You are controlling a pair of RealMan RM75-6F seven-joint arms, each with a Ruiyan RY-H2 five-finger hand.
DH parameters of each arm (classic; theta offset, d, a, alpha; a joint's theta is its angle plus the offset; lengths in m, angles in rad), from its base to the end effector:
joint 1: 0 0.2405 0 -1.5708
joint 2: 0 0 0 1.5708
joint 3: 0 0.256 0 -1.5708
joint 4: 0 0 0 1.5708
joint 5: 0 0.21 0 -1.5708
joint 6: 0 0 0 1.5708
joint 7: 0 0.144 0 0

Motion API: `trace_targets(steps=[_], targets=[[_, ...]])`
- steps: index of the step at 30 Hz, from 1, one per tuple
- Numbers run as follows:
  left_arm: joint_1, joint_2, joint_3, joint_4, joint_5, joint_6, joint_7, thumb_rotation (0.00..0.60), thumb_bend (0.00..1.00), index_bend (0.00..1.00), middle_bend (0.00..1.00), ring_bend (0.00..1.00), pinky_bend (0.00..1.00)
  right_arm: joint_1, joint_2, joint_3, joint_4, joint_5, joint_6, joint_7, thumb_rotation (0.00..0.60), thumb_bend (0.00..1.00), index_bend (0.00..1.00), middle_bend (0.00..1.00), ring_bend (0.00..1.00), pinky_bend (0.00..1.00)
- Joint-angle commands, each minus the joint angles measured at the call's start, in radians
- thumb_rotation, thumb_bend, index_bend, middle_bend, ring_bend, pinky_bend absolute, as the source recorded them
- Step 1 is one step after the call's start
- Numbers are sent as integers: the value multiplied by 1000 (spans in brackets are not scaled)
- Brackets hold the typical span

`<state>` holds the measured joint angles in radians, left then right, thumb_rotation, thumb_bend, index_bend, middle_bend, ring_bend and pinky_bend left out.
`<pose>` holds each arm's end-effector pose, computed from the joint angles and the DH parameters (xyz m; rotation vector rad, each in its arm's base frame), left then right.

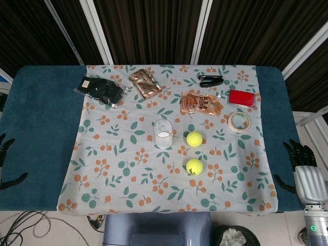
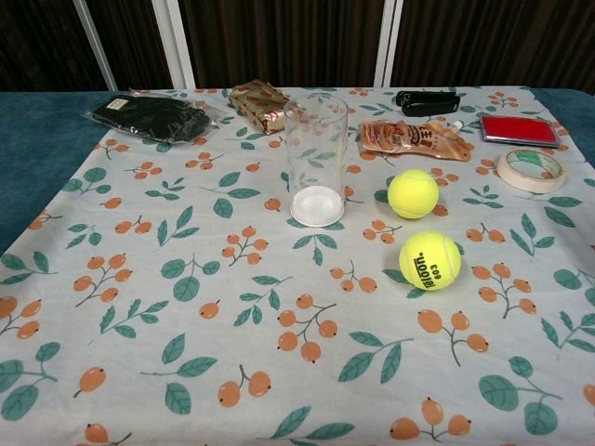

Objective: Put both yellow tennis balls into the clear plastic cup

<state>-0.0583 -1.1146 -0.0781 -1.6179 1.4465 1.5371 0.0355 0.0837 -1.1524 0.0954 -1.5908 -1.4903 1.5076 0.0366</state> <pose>-0.3166 0.1779 0.1738 -1.2892 -0.8561 -0.8849 -0.3088 -0.1900 0.1604 1.3190 -0.8960 0.9842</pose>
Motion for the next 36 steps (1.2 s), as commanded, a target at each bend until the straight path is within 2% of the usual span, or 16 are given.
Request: trace_targets(steps=[1,11,24,27,30,33,36], targets=[[1,1,1,-3,1,1,3,600,22,133,0,0,33,0,1,0,-1,0,-1,2,600,318,81,0,0,0],[4,5,14,-19,19,1,23,600,22,133,0,0,33,8,8,-1,-11,17,-32,7,600,315,81,0,0,0],[16,27,25,-26,41,15,-15,600,13,126,0,0,31,11,41,-4,-19,40,-70,55,600,303,81,0,0,0],[16,29,29,-24,50,16,-9,600,13,126,0,0,31,21,67,-16,-38,60,-130,100,600,270,81,0,0,0],[14,27,26,-25,42,10,-7,600,13,126,0,0,31,41,120,-38,-89,62,-218,201,600,269,81,0,0,0],[10,26,24,-26,37,3,0,600,13,123,0,0,31,71,149,-48,-99,51,-280,198,600,269,81,0,0,0],[10,25,25,-27,41,4,5,600,13,112,0,0,31,117,148,-27,-97,56,-329,175,600,269,81,0,0,0]])
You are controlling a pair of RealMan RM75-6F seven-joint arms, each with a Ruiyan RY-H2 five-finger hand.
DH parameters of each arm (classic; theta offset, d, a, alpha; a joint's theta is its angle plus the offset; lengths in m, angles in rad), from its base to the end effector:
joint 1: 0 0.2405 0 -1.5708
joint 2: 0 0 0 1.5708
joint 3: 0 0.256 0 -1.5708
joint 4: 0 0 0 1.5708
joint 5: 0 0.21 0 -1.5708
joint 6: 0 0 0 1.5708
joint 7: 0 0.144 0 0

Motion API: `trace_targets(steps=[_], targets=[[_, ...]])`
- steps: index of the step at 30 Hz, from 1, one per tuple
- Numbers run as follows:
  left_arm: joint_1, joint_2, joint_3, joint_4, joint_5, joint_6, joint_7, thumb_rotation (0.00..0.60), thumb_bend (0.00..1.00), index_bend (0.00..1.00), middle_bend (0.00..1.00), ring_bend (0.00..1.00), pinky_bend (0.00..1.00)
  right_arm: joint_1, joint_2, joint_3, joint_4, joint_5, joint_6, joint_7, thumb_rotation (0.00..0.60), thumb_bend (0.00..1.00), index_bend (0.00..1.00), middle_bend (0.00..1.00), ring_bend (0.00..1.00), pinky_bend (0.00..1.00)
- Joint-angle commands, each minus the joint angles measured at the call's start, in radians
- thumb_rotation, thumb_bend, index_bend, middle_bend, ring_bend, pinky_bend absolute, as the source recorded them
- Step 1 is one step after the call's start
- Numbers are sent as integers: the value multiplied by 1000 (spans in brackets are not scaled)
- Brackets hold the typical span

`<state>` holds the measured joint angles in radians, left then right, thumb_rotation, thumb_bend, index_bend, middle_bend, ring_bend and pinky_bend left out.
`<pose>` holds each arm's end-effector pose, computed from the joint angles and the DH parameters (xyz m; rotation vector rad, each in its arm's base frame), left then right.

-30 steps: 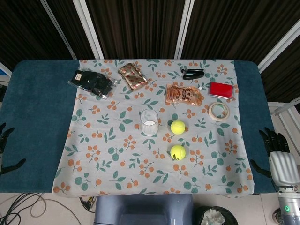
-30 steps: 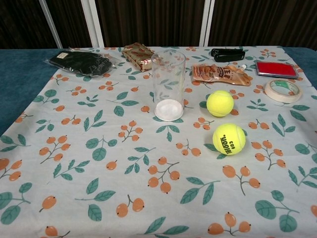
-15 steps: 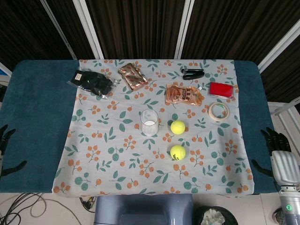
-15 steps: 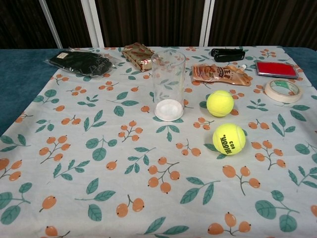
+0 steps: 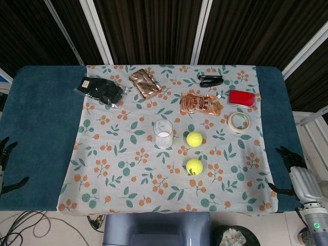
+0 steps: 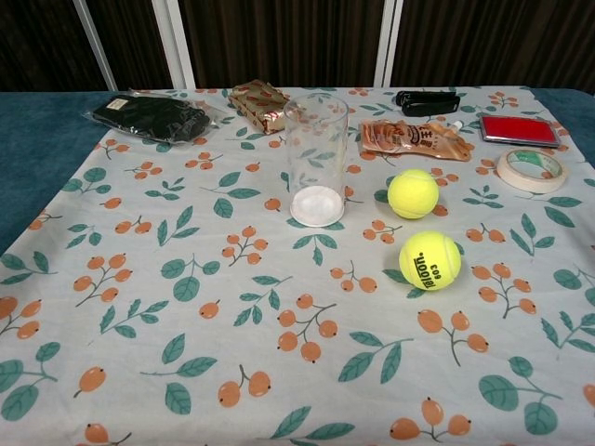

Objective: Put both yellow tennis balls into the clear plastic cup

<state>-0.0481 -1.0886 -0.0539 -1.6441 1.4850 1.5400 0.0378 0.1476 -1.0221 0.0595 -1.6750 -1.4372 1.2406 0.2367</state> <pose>-0.3118 0.1700 0.1745 -1.3305 -0.8598 -0.8816 -0.3150 -0.1985 0.1573 1.3918 -1.2309 0.9172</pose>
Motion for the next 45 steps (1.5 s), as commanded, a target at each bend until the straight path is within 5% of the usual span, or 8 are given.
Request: trace_targets(steps=[1,3,8,16,26,45], targets=[[0,-3,0,-1,4,3,5,600,13,107,0,0,31,89,16,29,-16,16,-102,-27,600,269,81,0,0,0],[0,-12,-2,0,-9,-2,26,600,13,92,0,0,31,198,-3,88,-16,64,-223,-47,600,268,81,0,0,0],[-4,-17,1,-5,-14,-13,46,600,13,84,0,0,31,322,-46,139,-27,197,-369,-160,600,257,81,0,0,0],[-3,-14,-1,-7,-20,-15,44,600,13,83,0,0,31,447,-145,177,-40,373,-457,-265,600,255,81,0,0,0],[-3,-12,-14,-1,-43,-18,32,600,13,82,0,0,31,583,-390,163,107,581,-418,-448,600,256,81,0,0,0],[0,-14,-21,-4,-54,-12,31,600,13,82,0,0,31,651,-542,187,232,643,-364,-513,600,256,90,1,13,0]])
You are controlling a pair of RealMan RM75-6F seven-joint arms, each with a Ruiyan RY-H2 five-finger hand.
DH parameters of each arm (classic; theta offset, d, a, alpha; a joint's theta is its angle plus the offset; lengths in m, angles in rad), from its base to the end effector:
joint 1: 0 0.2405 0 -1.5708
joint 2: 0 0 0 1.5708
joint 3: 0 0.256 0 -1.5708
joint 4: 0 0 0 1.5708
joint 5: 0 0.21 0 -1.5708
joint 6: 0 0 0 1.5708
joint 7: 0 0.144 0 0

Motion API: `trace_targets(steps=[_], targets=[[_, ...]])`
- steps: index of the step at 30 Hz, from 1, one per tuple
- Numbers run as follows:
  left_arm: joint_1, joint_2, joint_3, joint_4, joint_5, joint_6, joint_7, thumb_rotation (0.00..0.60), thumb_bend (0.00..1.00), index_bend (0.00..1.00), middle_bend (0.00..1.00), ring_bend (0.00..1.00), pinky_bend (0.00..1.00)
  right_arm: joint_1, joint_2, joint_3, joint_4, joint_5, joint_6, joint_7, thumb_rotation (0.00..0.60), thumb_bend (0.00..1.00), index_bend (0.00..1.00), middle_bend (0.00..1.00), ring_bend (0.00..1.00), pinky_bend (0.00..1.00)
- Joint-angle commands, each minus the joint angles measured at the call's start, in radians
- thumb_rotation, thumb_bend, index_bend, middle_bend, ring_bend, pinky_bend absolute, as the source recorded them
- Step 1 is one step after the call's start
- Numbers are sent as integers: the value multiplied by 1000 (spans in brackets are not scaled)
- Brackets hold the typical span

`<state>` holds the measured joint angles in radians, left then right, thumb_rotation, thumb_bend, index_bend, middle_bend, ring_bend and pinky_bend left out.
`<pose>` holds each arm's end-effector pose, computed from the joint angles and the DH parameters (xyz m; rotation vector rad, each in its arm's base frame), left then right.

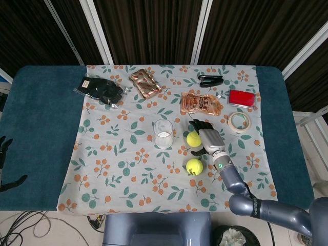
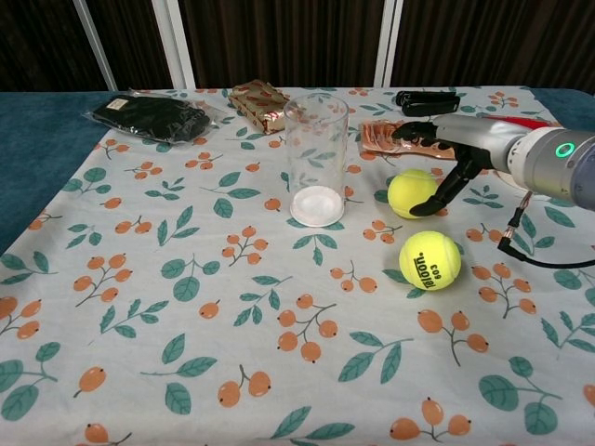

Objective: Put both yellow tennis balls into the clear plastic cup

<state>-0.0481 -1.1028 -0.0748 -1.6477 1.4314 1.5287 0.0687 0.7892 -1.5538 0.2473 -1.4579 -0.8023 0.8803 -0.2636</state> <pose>-0.3163 0.1737 0.1739 -1.2854 -0.8672 -0.8494 -0.1559 -0.3681 -0.0159 1.6596 -1.3137 0.9087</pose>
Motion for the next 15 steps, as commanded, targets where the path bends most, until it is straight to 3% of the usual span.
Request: trace_targets(steps=[1,15], targets=[[1,2,1,-2,-2,-2,0,600,13,81,0,0,31,14,-16,-2,23,10,-5,-19,600,256,95,2,15,0],[19,8,2,-37,9,37,35,600,13,79,0,0,31,25,-84,-12,131,40,-22,-25,600,256,145,67,89,0]])
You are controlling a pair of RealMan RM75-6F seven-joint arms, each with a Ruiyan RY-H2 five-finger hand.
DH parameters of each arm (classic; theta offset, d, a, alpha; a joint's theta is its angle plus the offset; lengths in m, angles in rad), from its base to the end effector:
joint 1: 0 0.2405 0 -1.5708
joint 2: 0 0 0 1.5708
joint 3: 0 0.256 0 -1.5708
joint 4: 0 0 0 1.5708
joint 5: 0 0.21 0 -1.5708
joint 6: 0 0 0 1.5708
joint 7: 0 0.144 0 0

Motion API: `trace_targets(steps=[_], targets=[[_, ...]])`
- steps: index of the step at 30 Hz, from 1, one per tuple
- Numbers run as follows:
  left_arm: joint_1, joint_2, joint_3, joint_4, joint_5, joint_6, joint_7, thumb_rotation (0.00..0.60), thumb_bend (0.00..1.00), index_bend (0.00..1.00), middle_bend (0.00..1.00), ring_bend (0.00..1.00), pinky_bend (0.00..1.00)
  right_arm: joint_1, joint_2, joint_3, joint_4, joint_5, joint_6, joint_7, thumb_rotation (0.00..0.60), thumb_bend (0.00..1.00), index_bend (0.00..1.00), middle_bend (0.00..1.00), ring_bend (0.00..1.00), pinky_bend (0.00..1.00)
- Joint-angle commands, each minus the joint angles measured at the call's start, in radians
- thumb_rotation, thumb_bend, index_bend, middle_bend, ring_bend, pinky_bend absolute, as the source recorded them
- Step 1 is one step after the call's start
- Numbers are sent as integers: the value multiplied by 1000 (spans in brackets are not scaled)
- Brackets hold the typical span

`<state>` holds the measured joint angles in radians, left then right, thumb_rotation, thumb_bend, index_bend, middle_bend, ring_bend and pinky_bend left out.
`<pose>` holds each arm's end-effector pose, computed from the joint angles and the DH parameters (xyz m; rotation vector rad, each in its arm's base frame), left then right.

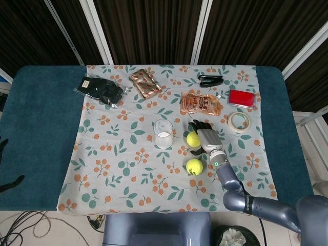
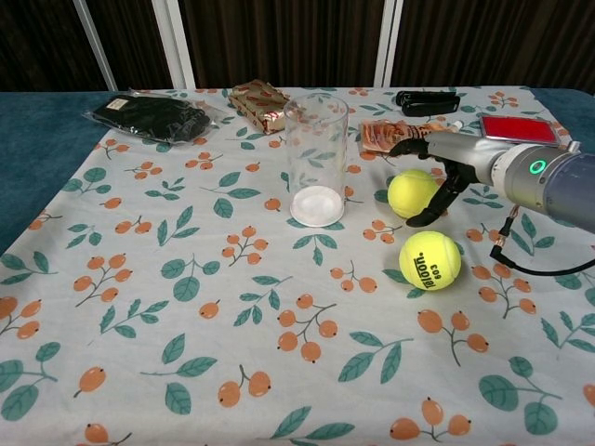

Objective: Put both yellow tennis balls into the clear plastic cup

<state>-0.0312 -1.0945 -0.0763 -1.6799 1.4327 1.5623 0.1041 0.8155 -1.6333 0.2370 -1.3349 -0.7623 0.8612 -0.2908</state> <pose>-0.3115 0.1682 0.1781 -1.2638 -0.8435 -0.8451 -0.1648 -0.3768 -0.0357 1.6486 -1.3008 0.8456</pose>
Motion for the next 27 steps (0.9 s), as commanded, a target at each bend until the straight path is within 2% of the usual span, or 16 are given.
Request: trace_targets(steps=[1,5,15,22,24,27], targets=[[2,1,5,-6,9,2,-2,600,13,79,0,0,31,-1,-10,0,14,0,-3,5,600,256,159,80,107,0],[-1,8,7,-11,0,-16,-14,600,13,79,0,0,31,-4,-34,7,44,-11,4,26,600,256,197,118,160,0],[-9,9,6,-6,-11,-40,-20,600,13,79,0,0,31,1,-67,22,99,-18,-6,44,600,256,241,160,208,0],[-11,9,4,-3,-15,-44,-26,600,13,79,0,0,31,-6,-82,21,136,-50,-2,64,600,256,306,239,290,2],[-12,8,4,-2,-14,-44,-26,600,13,79,0,0,31,-9,-85,22,139,-60,0,74,600,256,324,272,326,33],[-12,9,6,-2,-11,-45,-27,600,13,79,0,0,31,-11,-90,23,145,-71,5,78,600,256,365,333,391,136]])
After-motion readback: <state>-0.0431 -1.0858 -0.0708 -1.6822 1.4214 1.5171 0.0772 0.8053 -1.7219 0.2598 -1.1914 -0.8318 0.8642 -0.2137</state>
